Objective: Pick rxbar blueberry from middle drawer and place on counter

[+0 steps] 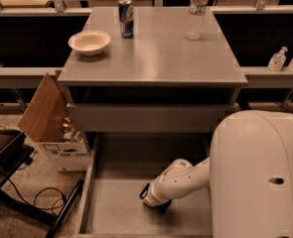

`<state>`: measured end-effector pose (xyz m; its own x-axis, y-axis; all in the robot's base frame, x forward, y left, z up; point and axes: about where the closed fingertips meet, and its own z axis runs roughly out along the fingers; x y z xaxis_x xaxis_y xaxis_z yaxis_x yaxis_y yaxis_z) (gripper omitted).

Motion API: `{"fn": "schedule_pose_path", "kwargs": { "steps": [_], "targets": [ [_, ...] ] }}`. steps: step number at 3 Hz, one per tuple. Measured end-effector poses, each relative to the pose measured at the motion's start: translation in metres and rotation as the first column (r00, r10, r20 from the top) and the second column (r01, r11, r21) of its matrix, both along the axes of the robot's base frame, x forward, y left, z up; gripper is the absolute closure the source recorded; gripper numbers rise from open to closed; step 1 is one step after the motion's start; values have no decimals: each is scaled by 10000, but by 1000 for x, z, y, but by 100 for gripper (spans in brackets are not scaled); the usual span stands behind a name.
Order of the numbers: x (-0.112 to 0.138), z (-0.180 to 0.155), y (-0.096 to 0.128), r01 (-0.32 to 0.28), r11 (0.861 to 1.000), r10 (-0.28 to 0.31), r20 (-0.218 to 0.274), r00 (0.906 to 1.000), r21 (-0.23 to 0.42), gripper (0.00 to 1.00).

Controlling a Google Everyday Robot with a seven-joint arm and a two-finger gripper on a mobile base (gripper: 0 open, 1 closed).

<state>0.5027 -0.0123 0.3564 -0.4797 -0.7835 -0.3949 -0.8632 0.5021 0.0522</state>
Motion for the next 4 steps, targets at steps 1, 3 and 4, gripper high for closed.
{"fn": "schedule_pose_path", "kwargs": {
  "steps": [1,3,4],
  "targets": [
    [-17,21,-1,46,9994,-41,-149,9999,343,100],
    [44,216,-4,726,9627,-854,379,9956,2605,100],
    [70,325,-26,-337,9683,-63,1593,9872,2476,100]
  ]
}}
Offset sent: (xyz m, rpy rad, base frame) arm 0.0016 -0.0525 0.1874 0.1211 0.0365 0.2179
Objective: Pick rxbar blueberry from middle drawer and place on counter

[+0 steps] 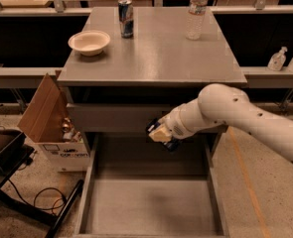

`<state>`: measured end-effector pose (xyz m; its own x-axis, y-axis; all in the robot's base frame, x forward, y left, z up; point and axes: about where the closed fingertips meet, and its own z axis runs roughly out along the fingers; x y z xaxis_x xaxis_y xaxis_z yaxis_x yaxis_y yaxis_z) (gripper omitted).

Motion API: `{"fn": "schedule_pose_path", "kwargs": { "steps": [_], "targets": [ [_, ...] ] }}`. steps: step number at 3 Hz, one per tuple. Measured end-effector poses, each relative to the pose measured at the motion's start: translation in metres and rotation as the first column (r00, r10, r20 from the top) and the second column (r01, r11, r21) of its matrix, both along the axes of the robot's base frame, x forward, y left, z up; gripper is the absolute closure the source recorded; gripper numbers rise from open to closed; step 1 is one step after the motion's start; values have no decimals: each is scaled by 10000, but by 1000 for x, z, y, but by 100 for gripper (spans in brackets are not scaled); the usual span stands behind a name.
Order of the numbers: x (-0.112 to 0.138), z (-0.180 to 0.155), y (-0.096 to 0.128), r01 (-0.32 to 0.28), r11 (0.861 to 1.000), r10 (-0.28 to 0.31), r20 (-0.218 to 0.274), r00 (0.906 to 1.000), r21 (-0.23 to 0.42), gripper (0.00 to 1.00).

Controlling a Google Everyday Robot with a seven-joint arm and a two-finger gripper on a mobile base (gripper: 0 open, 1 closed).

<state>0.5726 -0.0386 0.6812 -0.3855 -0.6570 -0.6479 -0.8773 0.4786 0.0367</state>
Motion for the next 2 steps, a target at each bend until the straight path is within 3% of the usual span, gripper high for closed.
{"fn": "schedule_pose_path", "kwargs": {
  "steps": [1,2],
  "targets": [
    [-5,81,-28,-742,9938,796,646,9947,-824,100],
    [-9,134,-53,-1263,9834,1350,603,9890,-1303,100]
  ]
}}
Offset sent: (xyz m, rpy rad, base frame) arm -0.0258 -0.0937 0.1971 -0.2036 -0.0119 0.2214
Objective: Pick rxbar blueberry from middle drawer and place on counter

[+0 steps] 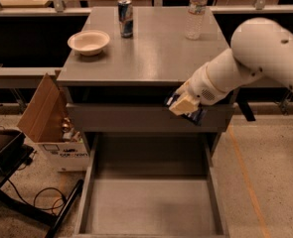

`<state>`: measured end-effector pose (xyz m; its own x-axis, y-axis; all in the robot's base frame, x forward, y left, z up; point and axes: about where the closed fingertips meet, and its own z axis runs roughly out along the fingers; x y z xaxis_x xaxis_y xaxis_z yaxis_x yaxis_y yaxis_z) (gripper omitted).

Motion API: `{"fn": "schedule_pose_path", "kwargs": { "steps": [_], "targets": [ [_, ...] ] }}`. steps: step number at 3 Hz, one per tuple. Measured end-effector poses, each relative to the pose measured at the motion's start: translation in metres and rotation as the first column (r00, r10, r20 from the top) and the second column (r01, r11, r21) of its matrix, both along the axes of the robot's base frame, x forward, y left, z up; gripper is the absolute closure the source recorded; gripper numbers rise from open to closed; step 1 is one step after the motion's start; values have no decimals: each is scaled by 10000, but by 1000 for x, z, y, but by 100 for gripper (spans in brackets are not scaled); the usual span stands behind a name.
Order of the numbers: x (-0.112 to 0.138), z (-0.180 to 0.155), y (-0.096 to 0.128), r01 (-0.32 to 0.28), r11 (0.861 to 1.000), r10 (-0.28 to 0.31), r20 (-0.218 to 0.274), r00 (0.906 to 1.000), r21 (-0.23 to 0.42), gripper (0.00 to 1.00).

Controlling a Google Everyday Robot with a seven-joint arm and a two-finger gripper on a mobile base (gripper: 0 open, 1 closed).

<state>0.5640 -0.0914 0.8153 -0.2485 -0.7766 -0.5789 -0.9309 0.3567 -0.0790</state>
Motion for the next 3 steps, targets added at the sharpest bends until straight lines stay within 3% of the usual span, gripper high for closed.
{"fn": "schedule_pose_path", "kwargs": {
  "steps": [1,3],
  "targets": [
    [12,39,-21,1,9997,-6,-201,9998,-237,100],
    [66,94,-34,914,9957,-902,705,9934,-140,100]
  ]
}}
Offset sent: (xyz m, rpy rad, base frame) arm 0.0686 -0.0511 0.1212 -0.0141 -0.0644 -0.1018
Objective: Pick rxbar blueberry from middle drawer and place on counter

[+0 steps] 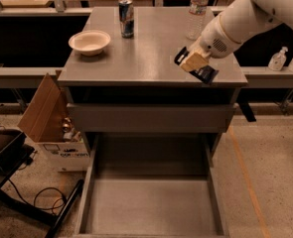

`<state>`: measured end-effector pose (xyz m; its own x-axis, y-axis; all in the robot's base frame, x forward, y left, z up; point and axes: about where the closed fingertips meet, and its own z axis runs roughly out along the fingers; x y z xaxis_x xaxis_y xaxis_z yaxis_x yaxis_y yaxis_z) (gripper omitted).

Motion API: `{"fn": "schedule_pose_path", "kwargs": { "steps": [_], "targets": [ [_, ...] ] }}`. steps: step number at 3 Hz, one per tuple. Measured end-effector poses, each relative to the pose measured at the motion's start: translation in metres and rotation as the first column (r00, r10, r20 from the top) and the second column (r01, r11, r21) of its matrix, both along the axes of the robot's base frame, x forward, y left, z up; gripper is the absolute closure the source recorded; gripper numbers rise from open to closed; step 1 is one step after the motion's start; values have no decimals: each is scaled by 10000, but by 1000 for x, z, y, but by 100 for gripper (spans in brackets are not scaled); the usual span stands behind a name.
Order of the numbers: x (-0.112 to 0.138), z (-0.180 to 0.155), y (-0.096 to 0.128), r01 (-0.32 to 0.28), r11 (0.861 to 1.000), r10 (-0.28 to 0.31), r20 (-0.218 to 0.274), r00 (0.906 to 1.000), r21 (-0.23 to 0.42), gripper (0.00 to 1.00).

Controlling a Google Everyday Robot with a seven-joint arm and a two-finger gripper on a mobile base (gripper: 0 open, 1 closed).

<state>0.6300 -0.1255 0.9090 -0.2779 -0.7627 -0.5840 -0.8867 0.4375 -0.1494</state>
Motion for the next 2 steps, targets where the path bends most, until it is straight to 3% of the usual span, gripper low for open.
{"fn": "schedule_pose_path", "kwargs": {
  "steps": [2],
  "targets": [
    [50,6,18,609,9980,-629,1393,9883,181,100]
  ]
}}
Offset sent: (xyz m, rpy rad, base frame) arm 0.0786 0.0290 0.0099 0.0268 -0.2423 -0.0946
